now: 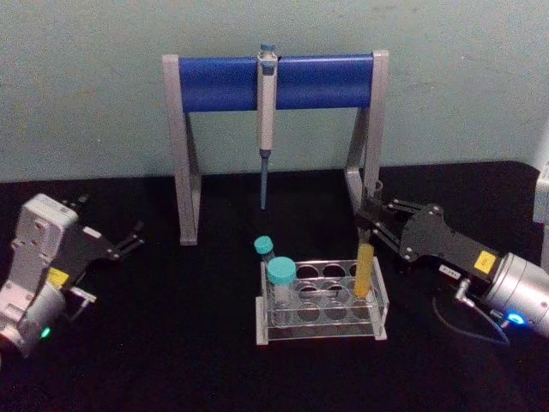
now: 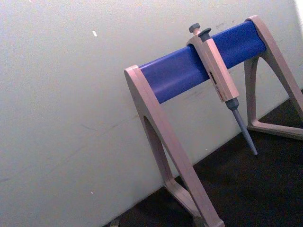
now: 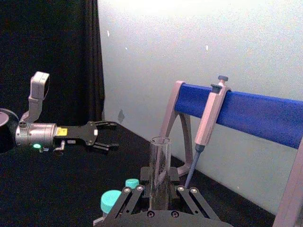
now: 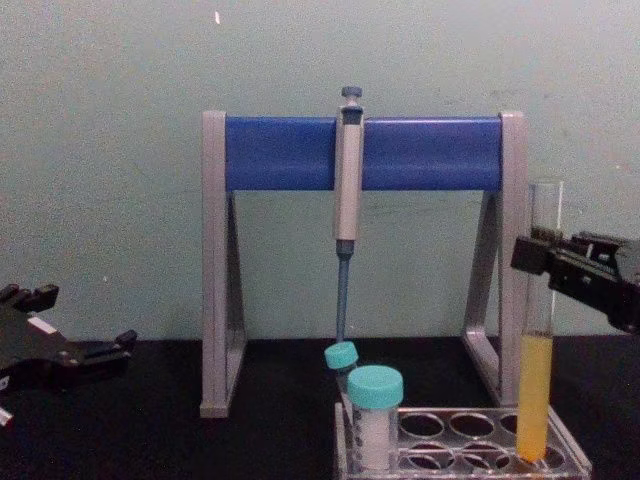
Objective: Pick up the test tube from the test tube rack, shake it, then place it back into the test tube rack.
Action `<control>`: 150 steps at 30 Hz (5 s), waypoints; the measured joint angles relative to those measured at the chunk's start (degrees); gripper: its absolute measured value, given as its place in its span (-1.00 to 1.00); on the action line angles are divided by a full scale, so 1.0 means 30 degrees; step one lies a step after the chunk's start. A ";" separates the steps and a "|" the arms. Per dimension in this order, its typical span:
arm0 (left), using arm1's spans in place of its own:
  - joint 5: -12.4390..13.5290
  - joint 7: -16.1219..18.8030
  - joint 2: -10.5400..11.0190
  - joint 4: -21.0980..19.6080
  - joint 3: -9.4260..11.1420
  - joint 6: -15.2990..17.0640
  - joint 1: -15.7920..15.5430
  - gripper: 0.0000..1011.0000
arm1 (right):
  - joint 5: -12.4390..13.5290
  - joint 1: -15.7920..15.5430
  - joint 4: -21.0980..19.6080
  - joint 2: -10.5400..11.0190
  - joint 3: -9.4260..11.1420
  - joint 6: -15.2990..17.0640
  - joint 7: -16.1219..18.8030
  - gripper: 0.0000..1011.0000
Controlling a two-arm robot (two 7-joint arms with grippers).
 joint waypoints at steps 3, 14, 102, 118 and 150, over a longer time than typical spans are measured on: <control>0.0000 -0.0001 0.0000 0.0000 0.0000 0.0000 0.0000 0.98 | -0.0014 -0.0079 0.0025 -0.0003 0.0013 0.0054 -0.0025 -0.55; 0.0000 0.0000 0.0000 0.0000 0.0000 0.0000 -0.0001 0.98 | -0.0034 -0.0264 0.0209 -0.0045 0.0026 0.0220 -0.0116 -0.55; 0.0000 0.0000 0.0000 0.0000 0.0001 0.0000 -0.0001 0.98 | -0.1012 0.0002 0.1678 -0.0524 -0.0485 0.0656 -0.0278 0.23; 0.0000 -0.0001 0.0000 -0.0001 0.0001 0.0000 0.0000 0.98 | -0.1012 0.0002 0.1679 -0.0524 -0.0486 0.0655 -0.0277 0.98; 0.0000 0.0000 0.0000 0.0001 0.0001 0.0000 -0.0001 0.98 | -0.6068 -0.3304 -0.2302 -0.2898 0.3705 -0.2361 -0.9359 0.98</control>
